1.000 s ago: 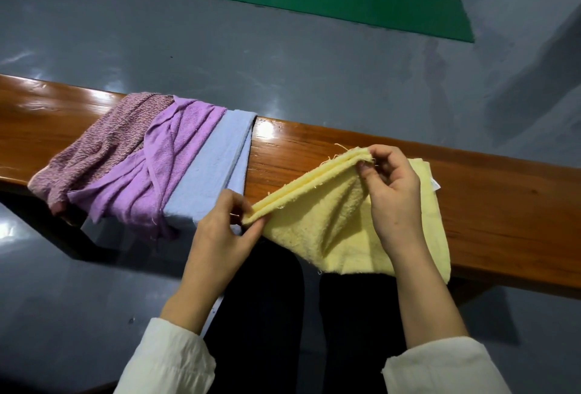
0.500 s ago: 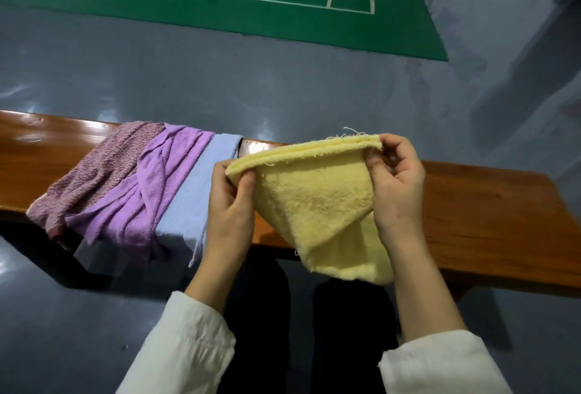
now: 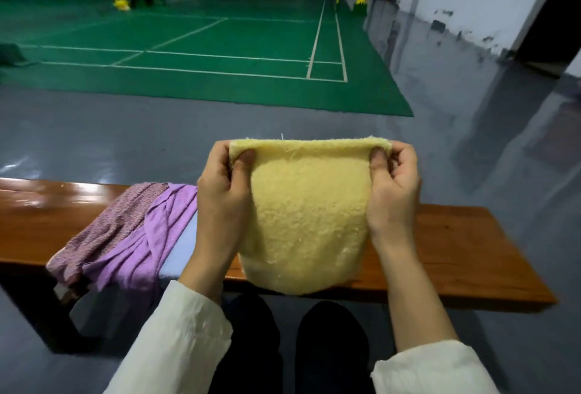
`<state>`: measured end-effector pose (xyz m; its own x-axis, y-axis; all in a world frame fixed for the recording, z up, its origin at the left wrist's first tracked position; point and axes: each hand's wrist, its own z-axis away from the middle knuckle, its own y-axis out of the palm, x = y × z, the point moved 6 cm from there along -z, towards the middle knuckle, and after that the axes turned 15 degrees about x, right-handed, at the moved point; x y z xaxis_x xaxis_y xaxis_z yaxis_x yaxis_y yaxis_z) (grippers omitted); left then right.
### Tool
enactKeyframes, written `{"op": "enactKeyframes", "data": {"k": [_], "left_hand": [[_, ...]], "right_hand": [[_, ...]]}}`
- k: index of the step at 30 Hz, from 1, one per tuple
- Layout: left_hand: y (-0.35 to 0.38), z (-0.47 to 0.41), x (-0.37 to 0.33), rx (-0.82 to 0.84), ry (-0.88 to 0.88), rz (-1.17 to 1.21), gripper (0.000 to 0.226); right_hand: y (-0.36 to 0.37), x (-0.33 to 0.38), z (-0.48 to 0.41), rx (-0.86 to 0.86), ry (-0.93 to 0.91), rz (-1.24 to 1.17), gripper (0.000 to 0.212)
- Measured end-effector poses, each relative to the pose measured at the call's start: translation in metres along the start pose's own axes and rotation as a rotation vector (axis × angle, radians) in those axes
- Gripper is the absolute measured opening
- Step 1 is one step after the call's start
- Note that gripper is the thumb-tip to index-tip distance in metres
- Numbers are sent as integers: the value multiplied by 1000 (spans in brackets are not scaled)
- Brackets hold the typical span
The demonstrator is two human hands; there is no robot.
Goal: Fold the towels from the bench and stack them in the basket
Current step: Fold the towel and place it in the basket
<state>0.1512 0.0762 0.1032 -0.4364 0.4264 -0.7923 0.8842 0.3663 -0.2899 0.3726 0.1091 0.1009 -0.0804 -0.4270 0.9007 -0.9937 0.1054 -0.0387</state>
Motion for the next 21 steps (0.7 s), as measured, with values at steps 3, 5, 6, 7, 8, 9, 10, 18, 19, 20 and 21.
{"op": "enactKeyframes", "data": {"k": [3,5,6,7,8,9,10,18,19,20,21], "left_hand": [[-5,-6,-3,21,-22,-32,17],[-3,-13,12,59,-75,-13,17],[-1,-17,20,80,-99,5,19],[0,-21,25,93,-117,17,21],[1,-27,26,96,-122,18,22],[0,-33,23,90,-110,14,22],[-2,-41,15,78,-80,11,20],[-18,-40,-16,44,64,-2,12],[-16,-28,-3,54,28,-5,13],[-13,-14,15,64,-16,-5,14],[-10,1,35,75,-62,-4,16]], "right_hand": [[2,1,-7,36,34,4,13],[5,-10,-13,53,94,0,6],[6,-16,-17,59,128,9,5],[8,-19,-21,62,149,18,5],[9,-20,-27,60,154,25,5],[10,-16,-33,53,140,30,6],[10,-8,-40,44,114,35,7],[14,14,-34,13,19,-47,6],[18,0,-23,29,46,-53,9],[21,-16,-11,44,81,-69,12],[24,-35,2,56,117,-82,15]]}}
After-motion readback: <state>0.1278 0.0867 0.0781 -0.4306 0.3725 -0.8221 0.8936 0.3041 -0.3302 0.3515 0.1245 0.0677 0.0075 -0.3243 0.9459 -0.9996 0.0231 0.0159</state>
